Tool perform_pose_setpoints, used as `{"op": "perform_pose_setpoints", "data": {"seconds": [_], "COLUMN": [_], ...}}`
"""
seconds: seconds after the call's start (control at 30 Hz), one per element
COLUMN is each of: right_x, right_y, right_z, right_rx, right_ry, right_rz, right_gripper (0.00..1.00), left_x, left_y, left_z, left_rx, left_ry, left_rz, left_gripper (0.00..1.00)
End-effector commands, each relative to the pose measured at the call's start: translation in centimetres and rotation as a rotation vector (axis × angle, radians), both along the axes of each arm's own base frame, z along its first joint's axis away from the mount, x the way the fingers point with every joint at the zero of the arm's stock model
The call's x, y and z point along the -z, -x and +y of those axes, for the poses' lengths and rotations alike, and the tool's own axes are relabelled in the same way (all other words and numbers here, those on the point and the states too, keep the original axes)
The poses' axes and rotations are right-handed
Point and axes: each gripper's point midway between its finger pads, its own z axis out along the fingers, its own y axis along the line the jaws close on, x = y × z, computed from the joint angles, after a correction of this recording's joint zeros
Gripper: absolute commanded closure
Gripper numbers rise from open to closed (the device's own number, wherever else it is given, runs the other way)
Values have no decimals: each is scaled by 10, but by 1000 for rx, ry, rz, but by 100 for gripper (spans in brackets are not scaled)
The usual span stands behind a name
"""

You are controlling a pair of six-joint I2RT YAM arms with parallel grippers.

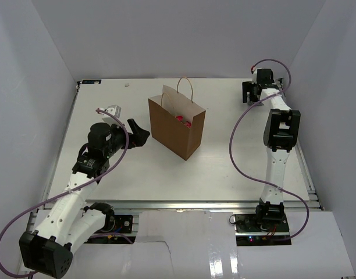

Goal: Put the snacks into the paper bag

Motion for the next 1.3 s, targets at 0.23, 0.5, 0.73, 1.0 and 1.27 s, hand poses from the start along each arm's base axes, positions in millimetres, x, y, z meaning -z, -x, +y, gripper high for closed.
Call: {"op": "perform_pose_setpoints", "data": {"seconds": [0.23,0.5,0.73,1.0,1.27], "right_x": [6,16,8,-70,-172], "right_y": [-11,3,36,114,226], "right_z": [-15,-5,3,50,119], "right_rx": [-19,-91,-164,-459,-812], "right_ry": [-55,-117,-184,-320,-400], "right_rz": [-24,27,89,-32,-257], "right_gripper": [27,62,92,92,92], "left_x": [-26,-34,-45,-54,-60], "left_y": [-8,-15,-11,4,30], "left_z": [-11,-16,-15,-11,-5], "left_rx": [41,57,61,59,55], "left_ry": [33,39,53,74,113], "left_rz": [-71,-75,-104,-140,-181], "left_gripper": [2,2,2,2,2]}}
